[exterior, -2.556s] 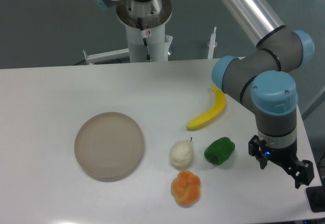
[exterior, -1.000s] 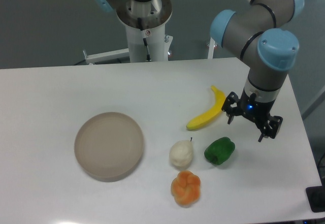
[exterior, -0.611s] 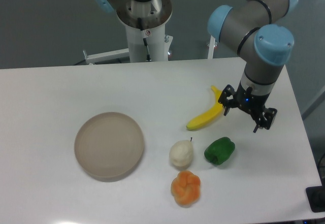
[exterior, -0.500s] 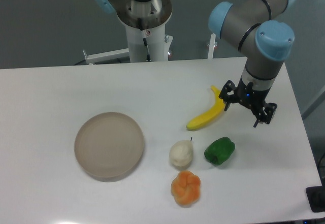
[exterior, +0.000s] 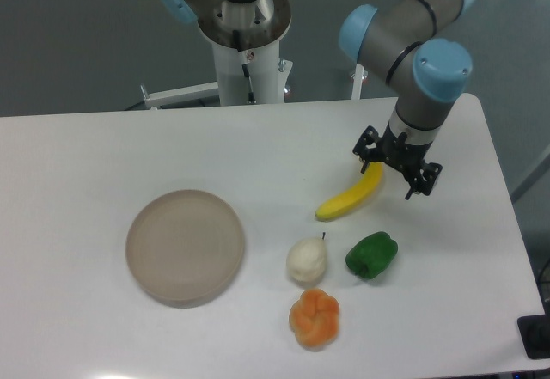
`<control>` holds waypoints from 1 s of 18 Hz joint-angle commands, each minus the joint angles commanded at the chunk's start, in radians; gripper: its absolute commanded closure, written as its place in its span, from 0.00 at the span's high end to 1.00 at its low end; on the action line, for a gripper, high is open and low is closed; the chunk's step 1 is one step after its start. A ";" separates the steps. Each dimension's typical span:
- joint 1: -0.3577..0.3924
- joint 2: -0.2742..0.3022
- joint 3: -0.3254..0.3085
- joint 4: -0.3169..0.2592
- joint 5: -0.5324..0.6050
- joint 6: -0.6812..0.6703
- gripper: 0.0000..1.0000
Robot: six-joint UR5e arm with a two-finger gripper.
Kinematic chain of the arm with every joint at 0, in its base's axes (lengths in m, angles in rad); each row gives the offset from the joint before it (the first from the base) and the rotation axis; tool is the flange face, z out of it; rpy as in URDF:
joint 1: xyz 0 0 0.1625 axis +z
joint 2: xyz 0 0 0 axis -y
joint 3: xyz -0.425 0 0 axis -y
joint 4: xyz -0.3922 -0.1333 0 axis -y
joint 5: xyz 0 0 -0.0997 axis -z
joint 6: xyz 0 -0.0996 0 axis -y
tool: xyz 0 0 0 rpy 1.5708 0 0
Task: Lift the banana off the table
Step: 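Lower the open gripper down onto the banana's middle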
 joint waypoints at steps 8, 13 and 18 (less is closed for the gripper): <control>0.021 0.008 -0.141 0.160 -0.001 0.009 1.00; 0.015 0.000 -0.151 0.172 -0.005 0.005 1.00; 0.003 -0.034 -0.144 0.193 -0.001 0.011 1.00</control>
